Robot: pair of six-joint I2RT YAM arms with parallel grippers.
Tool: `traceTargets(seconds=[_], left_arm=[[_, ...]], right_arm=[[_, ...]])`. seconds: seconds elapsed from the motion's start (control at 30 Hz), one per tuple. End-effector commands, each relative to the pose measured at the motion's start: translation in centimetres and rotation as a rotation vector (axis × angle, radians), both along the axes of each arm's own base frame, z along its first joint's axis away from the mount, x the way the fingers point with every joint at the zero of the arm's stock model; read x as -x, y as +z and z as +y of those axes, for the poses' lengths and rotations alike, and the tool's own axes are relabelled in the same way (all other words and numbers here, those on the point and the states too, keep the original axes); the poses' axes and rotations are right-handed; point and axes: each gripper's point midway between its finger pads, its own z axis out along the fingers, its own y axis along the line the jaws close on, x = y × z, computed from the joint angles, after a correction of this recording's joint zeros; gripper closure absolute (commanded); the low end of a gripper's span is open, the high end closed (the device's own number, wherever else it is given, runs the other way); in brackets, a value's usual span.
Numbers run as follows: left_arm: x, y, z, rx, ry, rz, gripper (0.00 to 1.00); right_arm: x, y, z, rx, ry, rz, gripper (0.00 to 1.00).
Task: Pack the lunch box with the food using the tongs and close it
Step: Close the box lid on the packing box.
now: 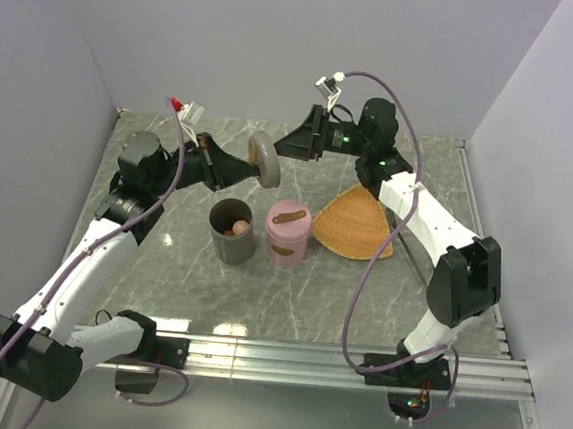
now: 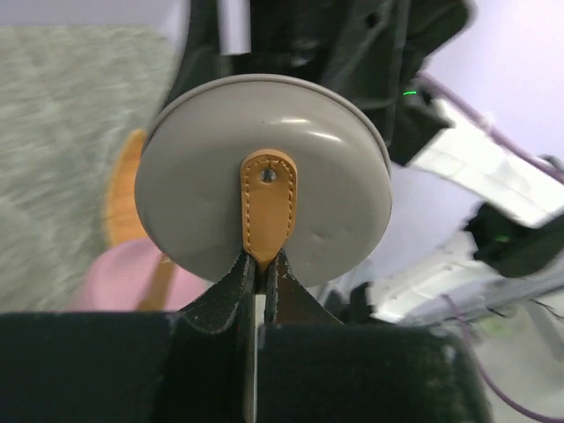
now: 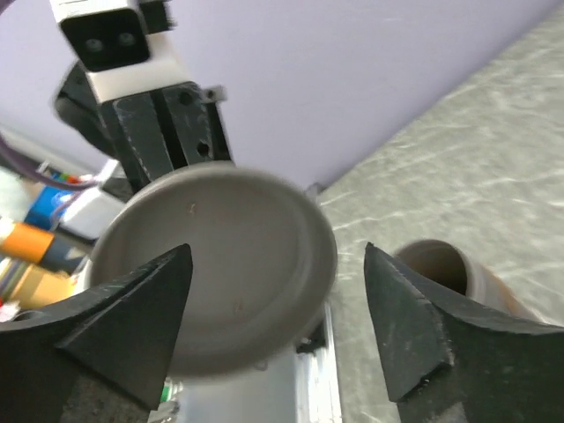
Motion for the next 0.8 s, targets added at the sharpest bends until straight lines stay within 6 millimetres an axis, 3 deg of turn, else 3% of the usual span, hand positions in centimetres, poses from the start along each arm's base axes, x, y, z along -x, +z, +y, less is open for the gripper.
traceTargets(seconds=[0.0, 0.07, 0.13, 0.2, 0.23, 0.27, 0.3, 0.33, 0.37, 0.43, 0.57, 0.77], left_arm=[[-0.5, -1.2, 2.3, -0.195, 0.095, -0.033, 1.0], [-1.1, -2.1, 3.3, -0.334, 0.111, -0.073, 1.0], [-0.9, -5.3, 4.6, -0.5, 0.098, -0.032, 1.0], [-0.8, -5.2, 5.4, -0.584, 0.084, -0.065, 1.0], [-0.2, -7.3, 6.3, -0.698, 0.028, -0.053, 1.0], [-0.3, -6.6, 6.6, -0.73, 0.023, -0.071, 1.0], [-0.2, -7.2, 7.0, -0.771, 0.01, -0.051, 1.0], [0.2, -9.1, 7.8, -0.844, -0.016, 0.031, 1.0], [0.2, -8.9, 8.3, -0.9, -0.049, -0.002, 1.0], [-0.1, -10.4, 8.9, -0.977, -0.099, 0.054, 1.0], [0.0, -9.6, 10.3, -1.105, -0.145, 0.061, 1.0], [-1.0, -10.5, 10.9, -1.326, -0.145, 0.026, 1.0]], right_arm=[[-1.2, 2.3, -2.9, 0.003, -0.091, -0.087, 0.13], [-2.6, 1.7, -4.6, 0.03, -0.142, -0.08, 0.12], [-3.2, 1.4, -5.8, 0.049, -0.178, -0.081, 0.11], [-3.8, 1.5, -7.3, 0.065, -0.221, -0.099, 0.11], [-4.0, 1.1, -7.8, 0.086, -0.236, -0.104, 0.1], [-4.5, 1.1, -8.6, 0.095, -0.263, -0.107, 0.1], [-4.4, 1.2, -9.0, 0.098, -0.271, -0.111, 0.1], [-4.5, 1.2, -9.3, 0.103, -0.276, -0.108, 0.09], [-4.5, 1.1, -9.7, 0.108, -0.287, -0.114, 0.09], [-4.7, 1.2, -10.5, 0.117, -0.306, -0.119, 0.08], [-4.6, 1.3, -11.0, 0.134, -0.323, -0.143, 0.06], [-4.4, 1.3, -11.1, 0.131, -0.322, -0.147, 0.05]])
